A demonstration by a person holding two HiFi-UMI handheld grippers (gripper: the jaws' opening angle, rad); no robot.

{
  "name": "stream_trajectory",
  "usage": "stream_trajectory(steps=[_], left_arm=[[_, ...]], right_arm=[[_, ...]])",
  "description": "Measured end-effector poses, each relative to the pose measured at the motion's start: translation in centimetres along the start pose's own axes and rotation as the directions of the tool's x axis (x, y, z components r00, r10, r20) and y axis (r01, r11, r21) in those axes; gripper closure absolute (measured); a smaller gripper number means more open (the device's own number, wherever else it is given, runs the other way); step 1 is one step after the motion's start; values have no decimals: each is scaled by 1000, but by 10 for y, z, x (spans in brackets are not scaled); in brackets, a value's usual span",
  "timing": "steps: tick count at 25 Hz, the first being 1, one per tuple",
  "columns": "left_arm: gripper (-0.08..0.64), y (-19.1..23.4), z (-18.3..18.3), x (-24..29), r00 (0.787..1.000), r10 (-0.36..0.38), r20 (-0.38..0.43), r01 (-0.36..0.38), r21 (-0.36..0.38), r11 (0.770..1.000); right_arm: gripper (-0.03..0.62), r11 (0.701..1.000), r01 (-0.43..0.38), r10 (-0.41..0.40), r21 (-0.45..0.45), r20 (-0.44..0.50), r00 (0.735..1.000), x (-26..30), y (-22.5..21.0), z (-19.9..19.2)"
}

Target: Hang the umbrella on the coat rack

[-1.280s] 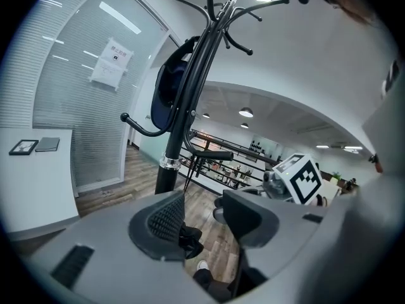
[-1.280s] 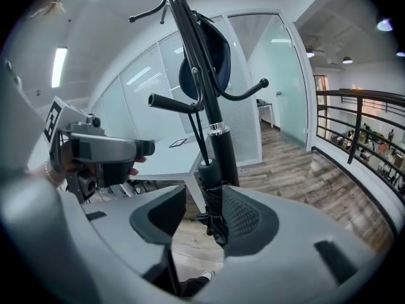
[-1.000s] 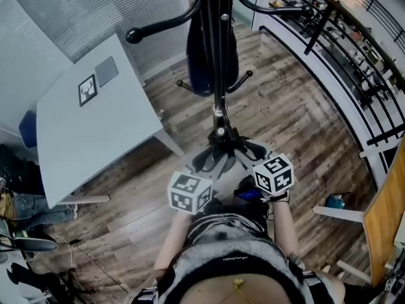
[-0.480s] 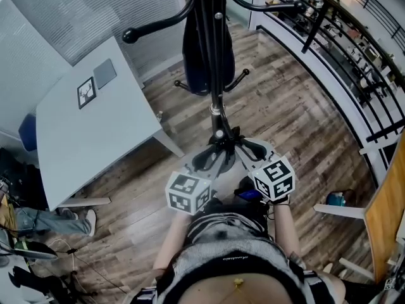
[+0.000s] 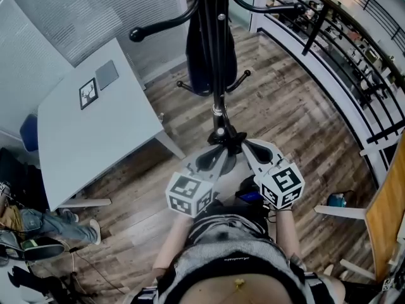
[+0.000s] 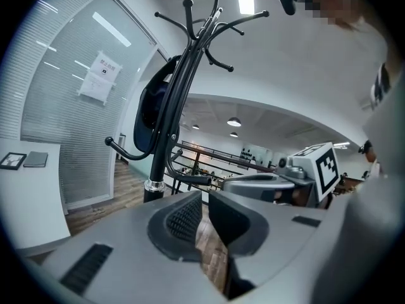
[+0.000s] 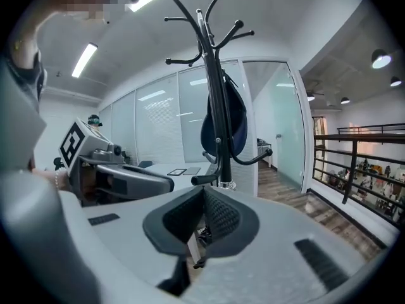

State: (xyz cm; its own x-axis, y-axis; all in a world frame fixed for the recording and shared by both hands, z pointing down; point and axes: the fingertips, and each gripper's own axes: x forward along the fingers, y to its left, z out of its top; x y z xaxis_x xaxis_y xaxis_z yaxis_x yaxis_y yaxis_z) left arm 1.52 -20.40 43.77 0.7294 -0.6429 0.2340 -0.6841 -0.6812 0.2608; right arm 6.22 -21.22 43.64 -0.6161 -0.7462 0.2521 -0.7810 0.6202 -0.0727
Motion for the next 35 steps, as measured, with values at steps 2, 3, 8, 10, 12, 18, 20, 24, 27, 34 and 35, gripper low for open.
stream_trajectory(steps=[2, 3, 8, 10, 12, 18, 20, 24, 27, 34, 35], left_arm=[[532, -1, 5, 0, 1000, -6, 12, 6, 10, 1000], [534, -2, 8, -1, 1000, -9, 19, 9, 14, 1000], [538, -11, 25, -6, 998, -24, 61, 22, 43, 999], [538, -14, 32, -8, 996, -29, 79, 25, 54, 998], [540, -16, 39, -10, 995, -31, 96, 25, 64, 998], [540, -20, 61, -19, 987, -39, 154, 24, 94, 995], [540, -21, 67, -21, 984, -36, 172, 19, 101, 995], [540, -18, 77, -26, 981, -15, 195, -6, 110, 994], [540, -17, 82, -28, 979, -4, 204, -20, 113, 993], [540, -17, 79, -28, 976, -5, 219, -22, 117, 993], [540, -17, 77, -28, 976, -5, 217, -21, 118, 993]], right_arm=[[588, 1000, -4, 4, 0, 17, 1000, -1, 2, 6], [588, 1000, -7, 7, 0, 26, 1000, -2, 4, 9], [588, 999, -23, 24, -25, 65, 998, -7, 15, 28], [588, 998, -31, 35, -46, 79, 996, -9, 20, 34], [588, 997, -35, 42, -67, 96, 995, -9, 24, 40], [588, 995, -25, 39, -101, 141, 989, -11, 33, 60], [589, 993, -19, 36, -114, 151, 988, -11, 34, 66], [589, 990, 1, 22, -143, 161, 987, -11, 35, 75], [589, 989, 8, 16, -147, 164, 986, -9, 36, 78], [589, 989, 17, 6, -148, 156, 988, -9, 37, 77], [589, 989, 18, 5, -149, 154, 988, -9, 36, 76]])
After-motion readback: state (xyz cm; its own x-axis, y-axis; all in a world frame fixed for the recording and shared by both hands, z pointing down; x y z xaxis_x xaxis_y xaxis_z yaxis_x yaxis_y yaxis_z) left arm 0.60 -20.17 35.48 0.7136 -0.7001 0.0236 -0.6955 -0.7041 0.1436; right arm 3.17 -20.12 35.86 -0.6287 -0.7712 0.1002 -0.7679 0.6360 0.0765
